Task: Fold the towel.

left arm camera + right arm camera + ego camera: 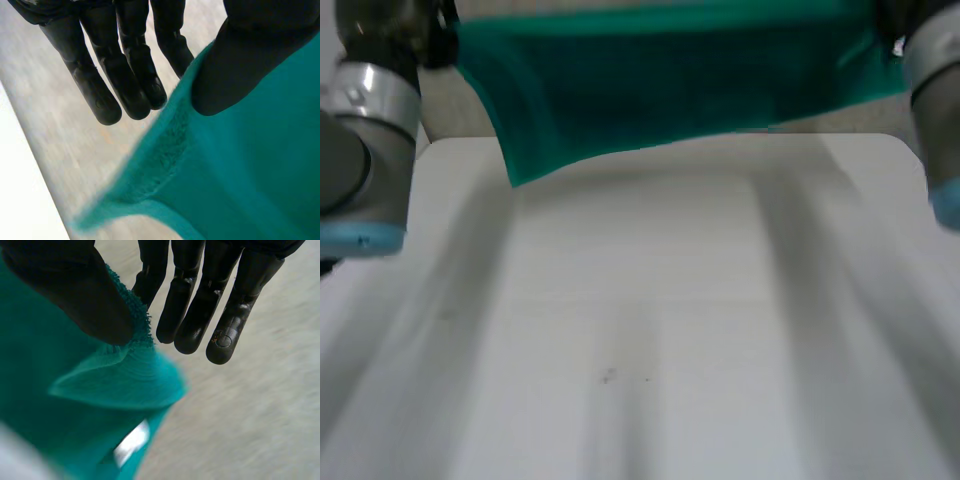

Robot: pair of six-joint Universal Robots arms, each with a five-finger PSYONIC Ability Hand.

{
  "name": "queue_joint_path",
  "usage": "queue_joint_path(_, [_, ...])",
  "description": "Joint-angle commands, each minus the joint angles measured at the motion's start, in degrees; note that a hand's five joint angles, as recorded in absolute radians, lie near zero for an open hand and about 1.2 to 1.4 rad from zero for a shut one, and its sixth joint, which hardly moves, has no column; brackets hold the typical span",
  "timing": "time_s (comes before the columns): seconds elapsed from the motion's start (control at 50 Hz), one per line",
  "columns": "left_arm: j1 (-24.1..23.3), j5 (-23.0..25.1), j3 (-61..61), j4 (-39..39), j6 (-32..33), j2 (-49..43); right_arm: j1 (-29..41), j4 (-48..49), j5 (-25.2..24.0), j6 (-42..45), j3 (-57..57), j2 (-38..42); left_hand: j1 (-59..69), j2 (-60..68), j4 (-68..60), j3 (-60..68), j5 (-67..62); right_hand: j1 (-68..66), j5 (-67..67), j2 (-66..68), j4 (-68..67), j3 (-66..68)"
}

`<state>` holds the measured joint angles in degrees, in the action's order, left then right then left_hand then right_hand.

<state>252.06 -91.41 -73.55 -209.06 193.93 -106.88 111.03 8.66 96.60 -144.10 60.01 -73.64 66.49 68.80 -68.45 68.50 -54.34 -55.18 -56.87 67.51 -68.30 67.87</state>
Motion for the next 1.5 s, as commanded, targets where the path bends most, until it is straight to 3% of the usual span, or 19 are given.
queue_joint_path(0.02, [0.54,0.62,-16.00,2.87,-0.14,-0.69,-0.12,-10.76,-2.20,-0.48,13.72,1.74,13.51,11.20,-11.55,11.50,-15.66,-24.82,-13.13,12.49,-11.70,12.13])
queue_joint_path(0.2, [0.37,0.62,-25.68,2.34,-0.05,-3.50,-0.64,-11.20,-2.99,-9.86,20.58,12.19,13.51,11.20,-11.55,11.50,-15.66,-24.82,-13.13,12.49,-11.70,12.13])
queue_joint_path(0.34, [0.37,0.62,-27.70,2.34,-0.13,-3.68,-1.08,-11.20,-6.24,-15.67,23.31,13.79,13.51,11.20,-11.55,11.50,-15.66,-24.82,-13.13,12.49,-11.70,12.13])
queue_joint_path(0.42, [0.45,0.62,-27.79,2.43,-0.14,-3.42,-2.92,-10.77,-6.42,-19.89,25.59,13.53,13.51,11.20,-11.55,11.50,-15.66,-17.00,-5.30,4.66,-3.87,4.30])
queue_joint_path(0.48, [0.54,0.62,-27.70,2.43,-0.14,-3.16,-4.51,-10.06,-6.51,-25.51,27.62,12.56,13.51,11.20,-11.55,11.50,-15.66,5.85,17.54,-18.18,18.97,-18.54])
queue_joint_path(0.58, [0.54,0.62,-27.61,2.43,-0.22,-2.98,-6.09,-9.80,-6.77,-34.12,29.90,10.37,13.51,11.20,-11.55,11.50,-15.66,10.60,22.29,-22.93,23.72,-23.29])
queue_joint_path(0.6, [0.54,0.62,-27.61,2.43,-0.22,-2.98,-7.14,-9.71,-6.95,-38.05,31.56,9.84,13.51,11.20,-11.55,11.50,-15.66,18.77,30.47,-31.11,31.89,-31.46])
queue_joint_path(0.72, [0.63,0.54,-27.70,2.43,-0.31,-2.98,-8.11,-9.62,-6.86,-42.13,33.60,9.84,13.51,11.20,-11.55,11.50,-15.66,21.71,33.41,-34.05,34.83,-34.40])
queue_joint_path(0.92, [0.72,0.53,-27.79,2.43,-0.31,-3.07,-8.47,-5.67,-6.51,-42.84,32.98,13.00,13.51,11.20,-11.55,11.50,-15.66,11.31,23.01,-23.64,24.43,-24.00])
queue_joint_path(1.02, [0.72,0.53,-28.14,2.52,-0.40,-2.98,-8.73,-2.51,-5.54,-42.75,33.33,13.44,13.51,11.20,-11.55,11.50,-15.66,-24.75,-13.05,12.41,-11.63,12.06])
queue_joint_path(1.06, [0.72,0.53,-28.14,2.52,-0.31,-2.98,-8.64,-0.75,-5.10,-42.75,33.42,12.65,13.51,11.20,-11.55,11.50,-15.66,-24.82,-13.13,12.49,-11.70,12.13])
queue_joint_path(1.18, [0.54,0.45,-28.14,3.31,0.13,-2.72,-8.73,-0.39,-5.19,-35.92,33.86,5.98,13.51,11.20,-11.55,11.50,-15.66,-24.82,-13.13,12.49,-11.70,12.13])
queue_joint_path(1.26, [0.45,0.45,-28.58,6.20,0.66,0.09,-8.55,-1.62,-5.37,-20.03,34.74,-2.72,13.51,11.20,-11.55,11.50,-15.66,-24.82,-13.13,12.49,-11.70,12.13])
queue_joint_path(1.34, [0.45,0.53,-28.49,12.79,2.06,4.83,-8.29,-5.73,-4.67,2.26,35.88,-11.50,13.51,11.20,-11.55,11.50,-15.66,-24.82,-13.13,12.49,-11.70,12.13])
queue_joint_path(1.42, [0.37,0.62,-28.84,20.17,6.10,8.79,-8.11,-14.68,-3.96,14.87,36.23,-14.15,13.51,11.20,-11.55,11.50,-15.66,-24.82,-13.13,12.49,-11.70,12.13])
queue_joint_path(1.5, [0.37,0.62,-29.99,25.80,11.81,10.12,-7.85,-21.55,-4.13,17.19,36.50,-13.81,13.51,11.20,-11.55,11.50,-15.66,-24.82,-13.13,12.49,-11.70,12.13])
